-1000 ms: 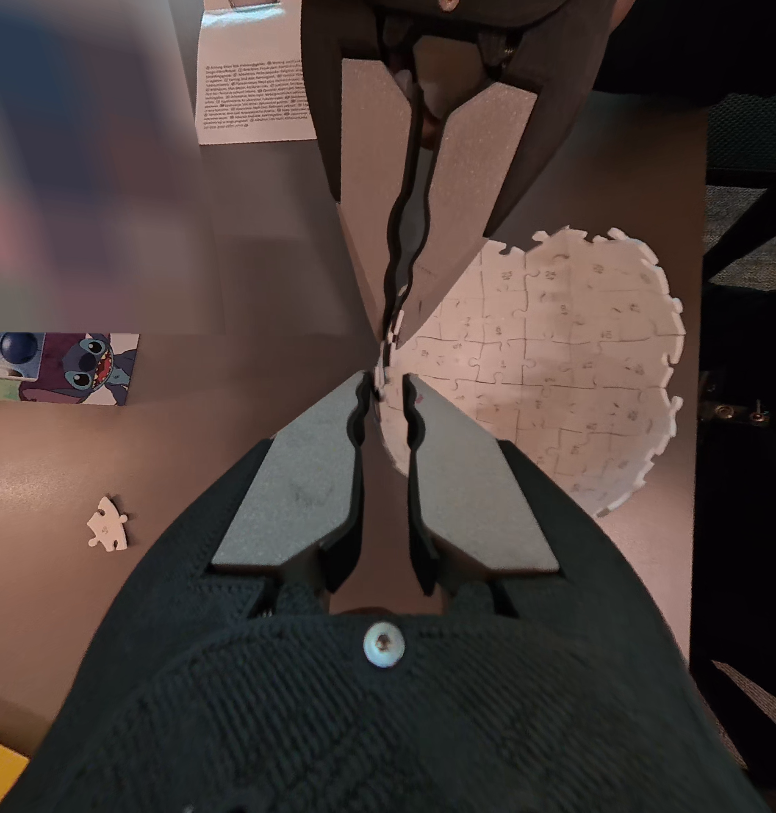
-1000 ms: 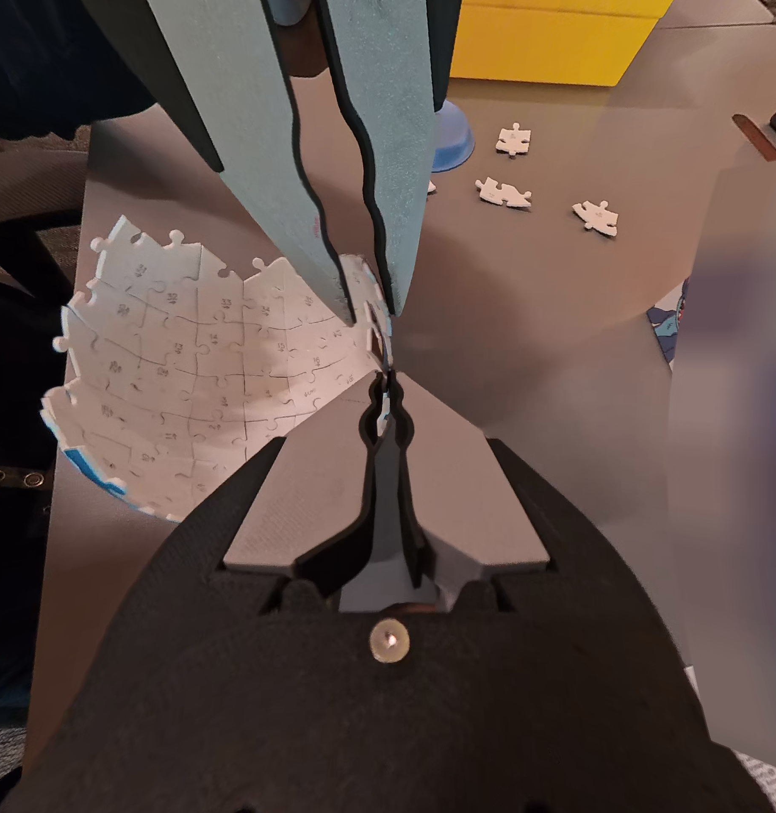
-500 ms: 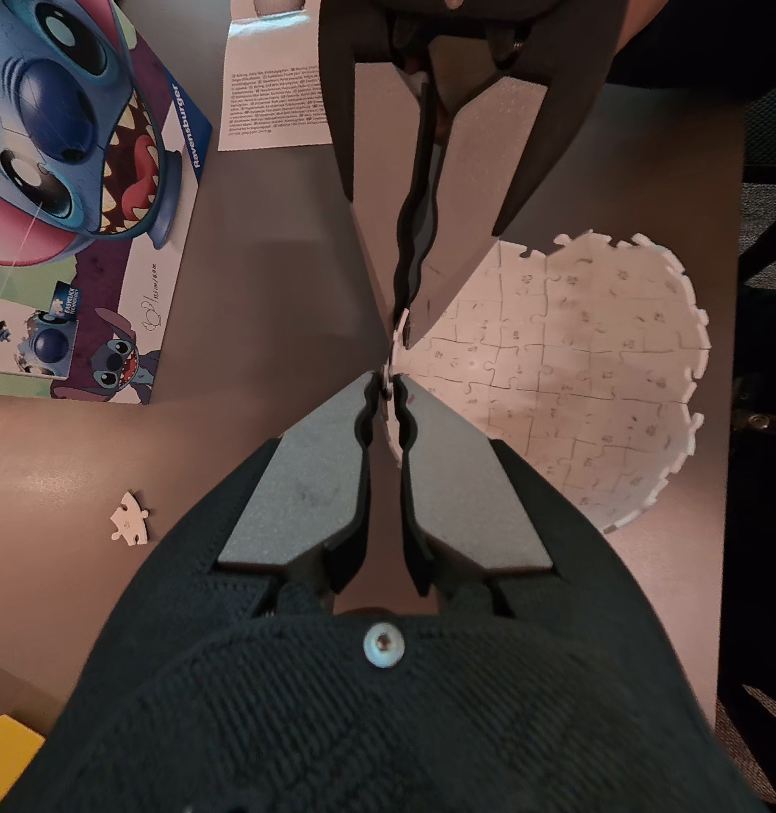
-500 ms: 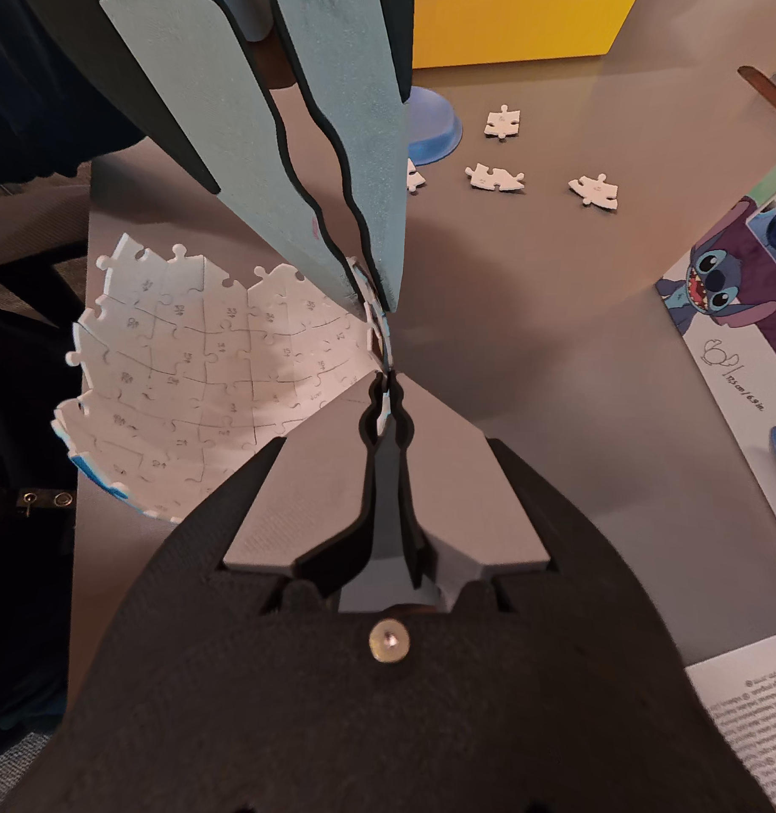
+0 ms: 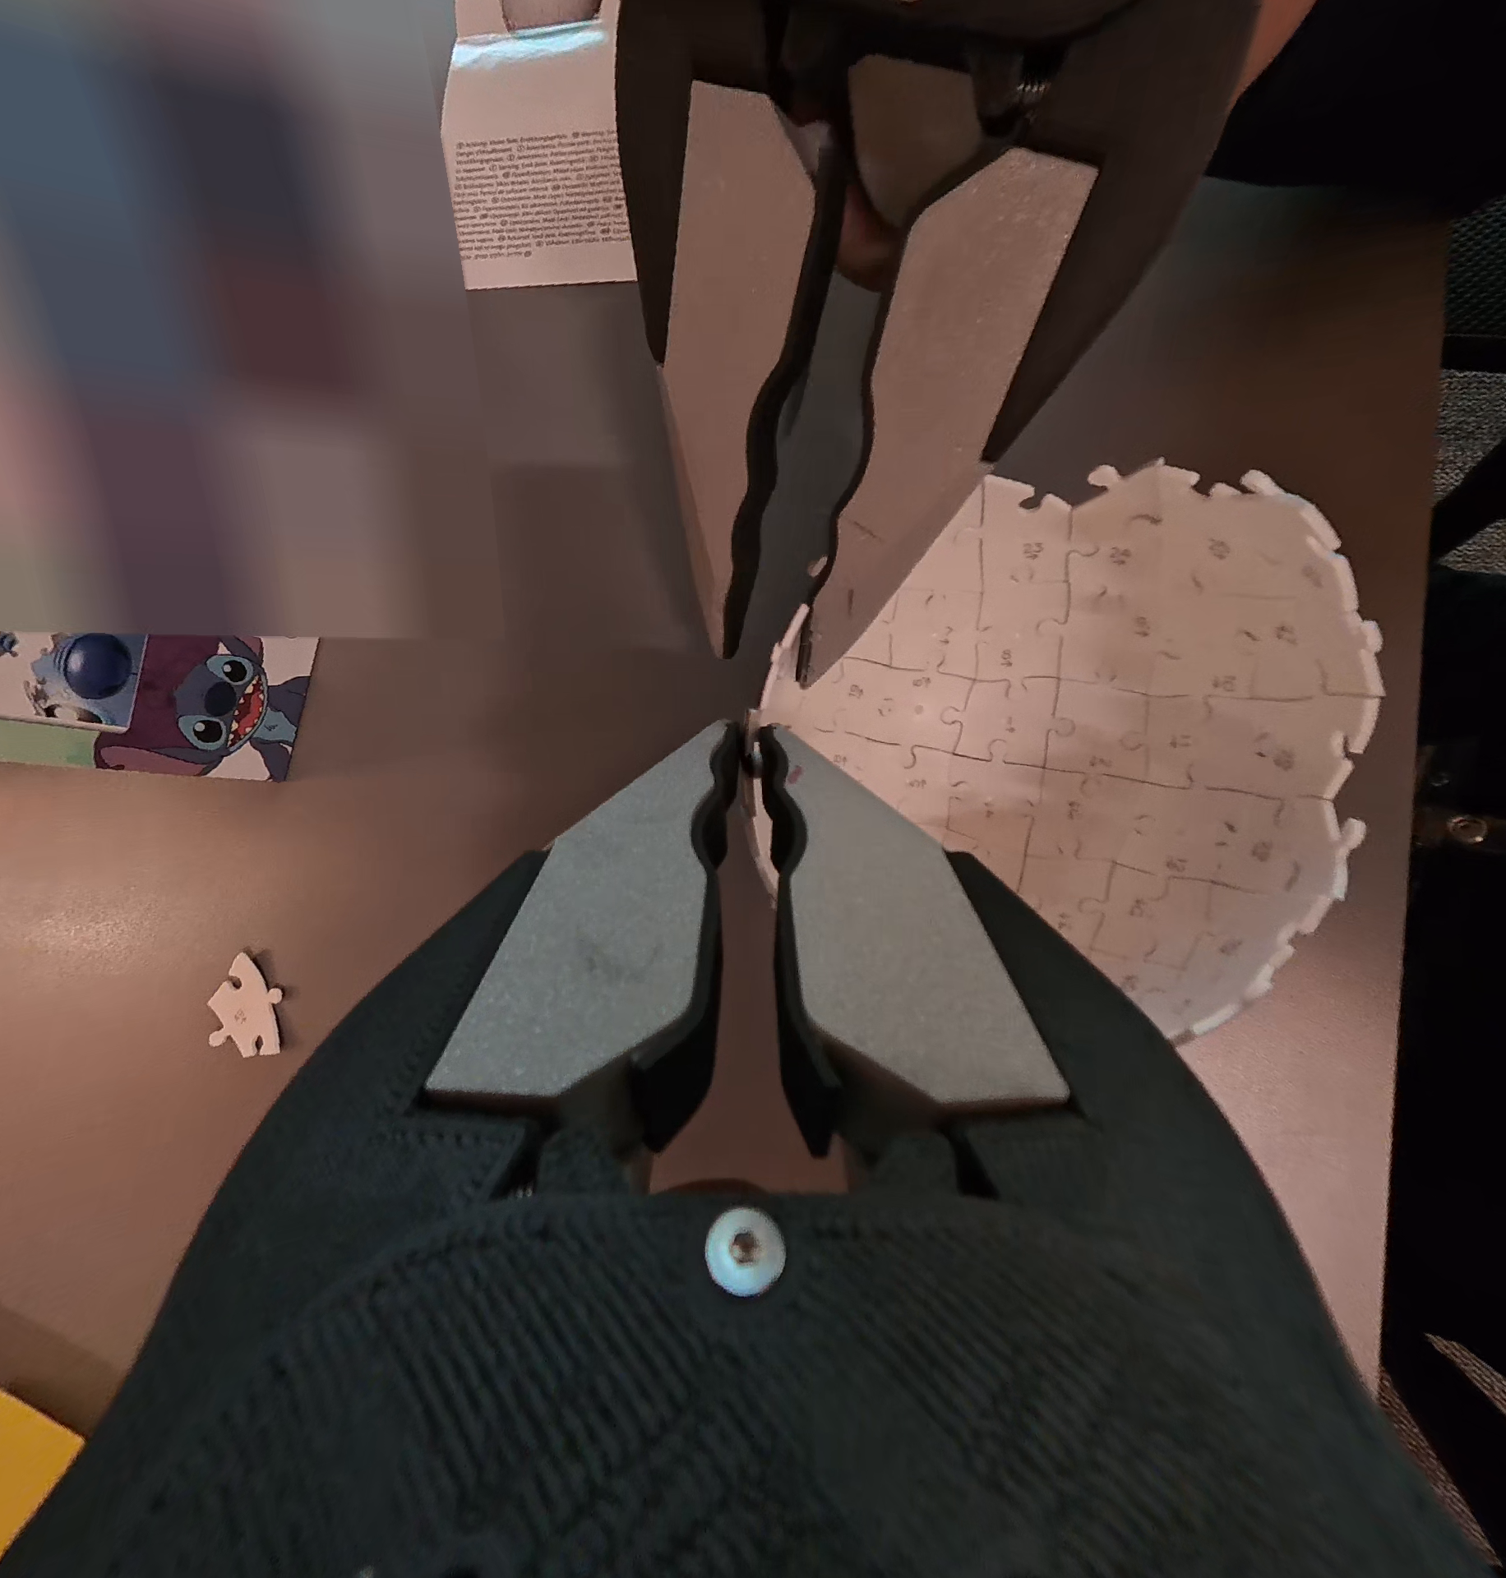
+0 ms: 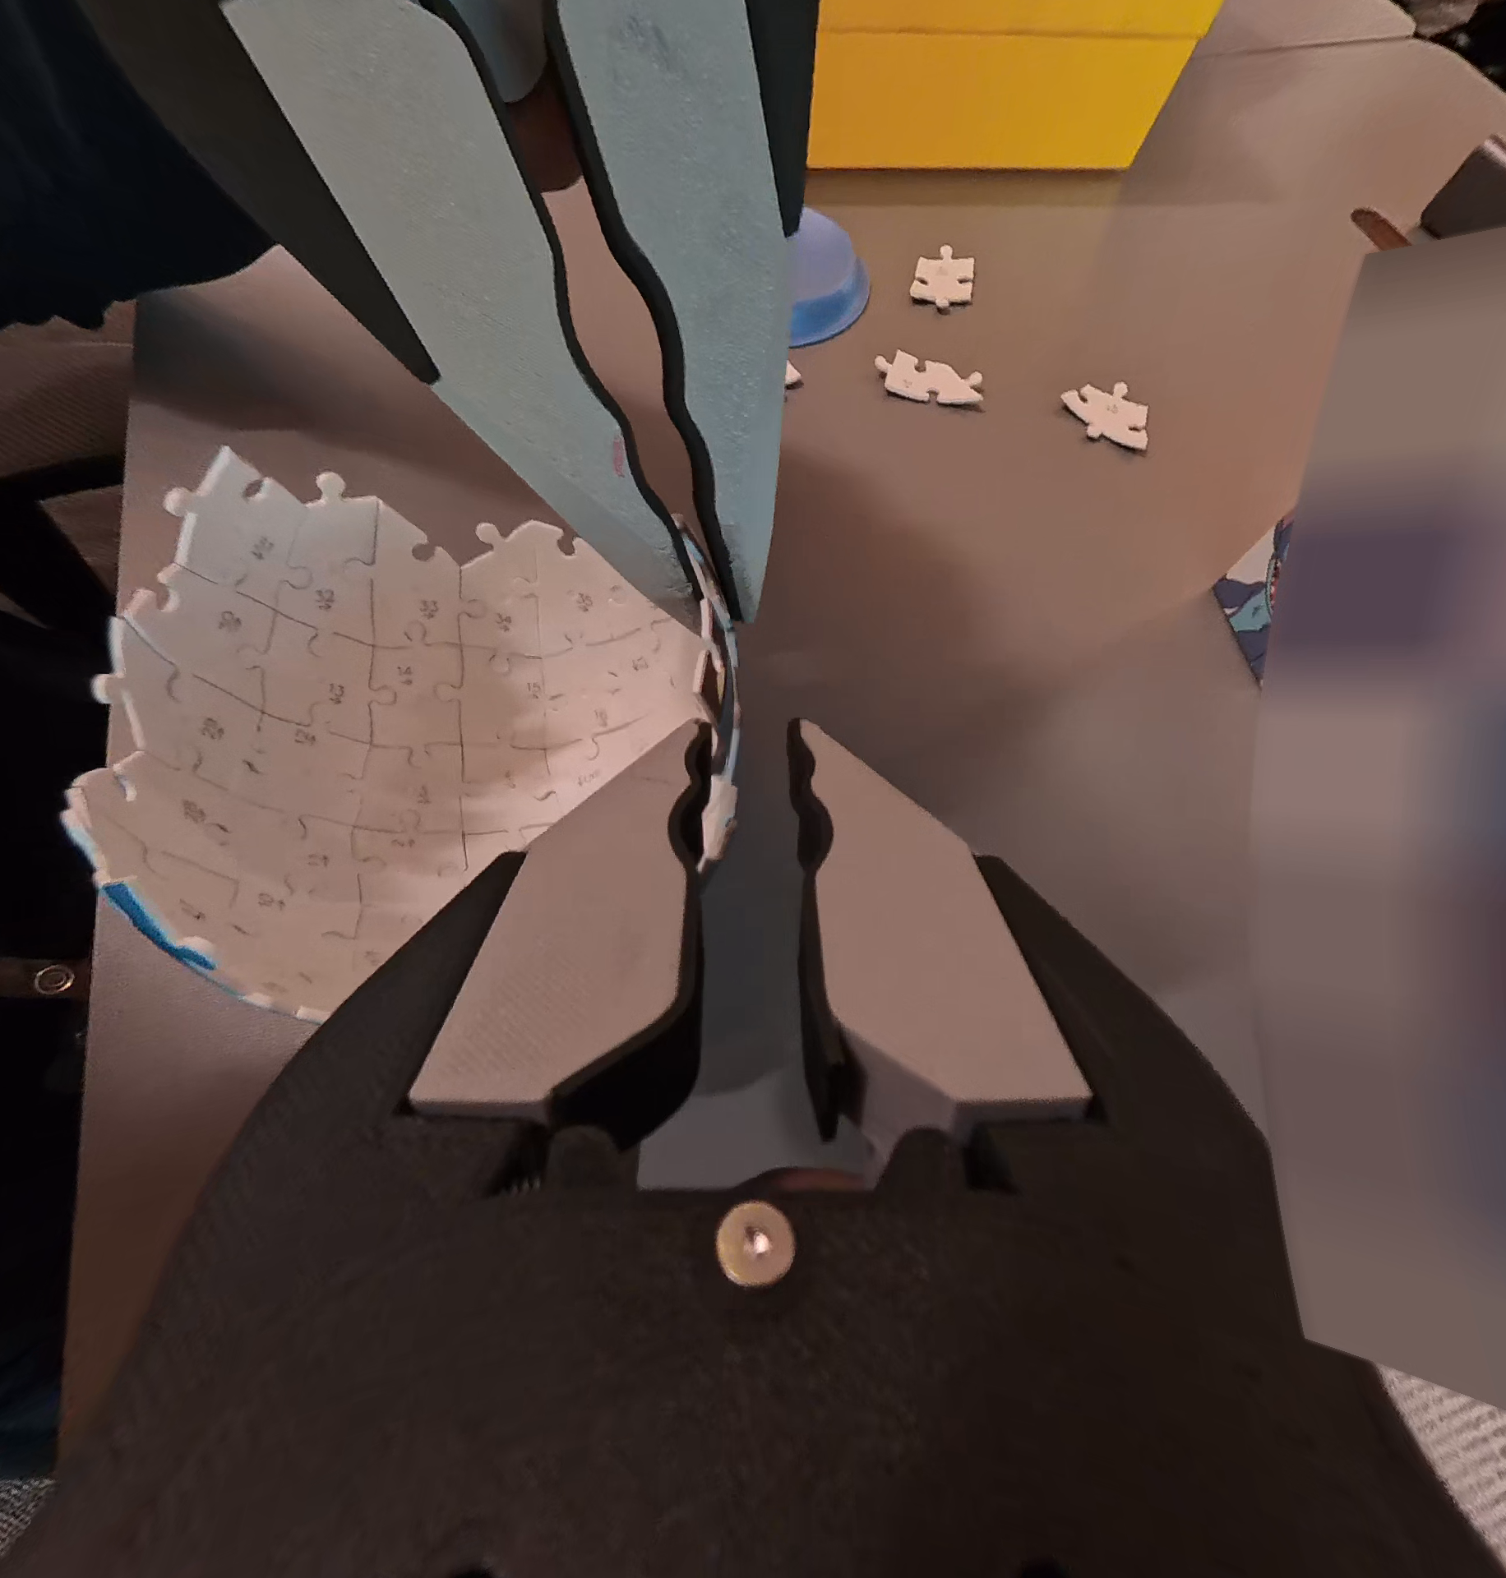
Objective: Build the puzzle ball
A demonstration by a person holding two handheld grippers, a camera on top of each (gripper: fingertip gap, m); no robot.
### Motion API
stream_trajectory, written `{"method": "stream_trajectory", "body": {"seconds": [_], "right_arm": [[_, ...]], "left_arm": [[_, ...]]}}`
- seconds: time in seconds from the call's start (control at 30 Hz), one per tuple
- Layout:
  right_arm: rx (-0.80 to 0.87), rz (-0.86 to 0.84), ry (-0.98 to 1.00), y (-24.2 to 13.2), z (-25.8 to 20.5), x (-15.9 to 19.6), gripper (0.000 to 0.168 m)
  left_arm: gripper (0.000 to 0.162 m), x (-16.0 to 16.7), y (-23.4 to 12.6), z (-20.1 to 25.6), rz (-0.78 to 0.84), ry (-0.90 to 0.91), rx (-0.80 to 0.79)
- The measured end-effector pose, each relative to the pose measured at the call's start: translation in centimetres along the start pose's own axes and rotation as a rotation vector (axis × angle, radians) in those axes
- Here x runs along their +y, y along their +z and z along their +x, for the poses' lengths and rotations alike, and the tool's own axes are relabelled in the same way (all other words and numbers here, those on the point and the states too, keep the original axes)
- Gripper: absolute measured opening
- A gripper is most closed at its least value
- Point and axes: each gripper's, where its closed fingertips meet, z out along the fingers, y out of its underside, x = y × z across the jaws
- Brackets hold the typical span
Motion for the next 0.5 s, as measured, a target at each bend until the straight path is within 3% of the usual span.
{"method": "stream_trajectory", "body": {"seconds": [0.5], "right_arm": [[-0.034,0.08,-0.036,-0.2,-0.4,-1.6,0.0]], "left_arm": [[0.002,0.1,0.1,0.0,0.002,0.005,0.002]]}}
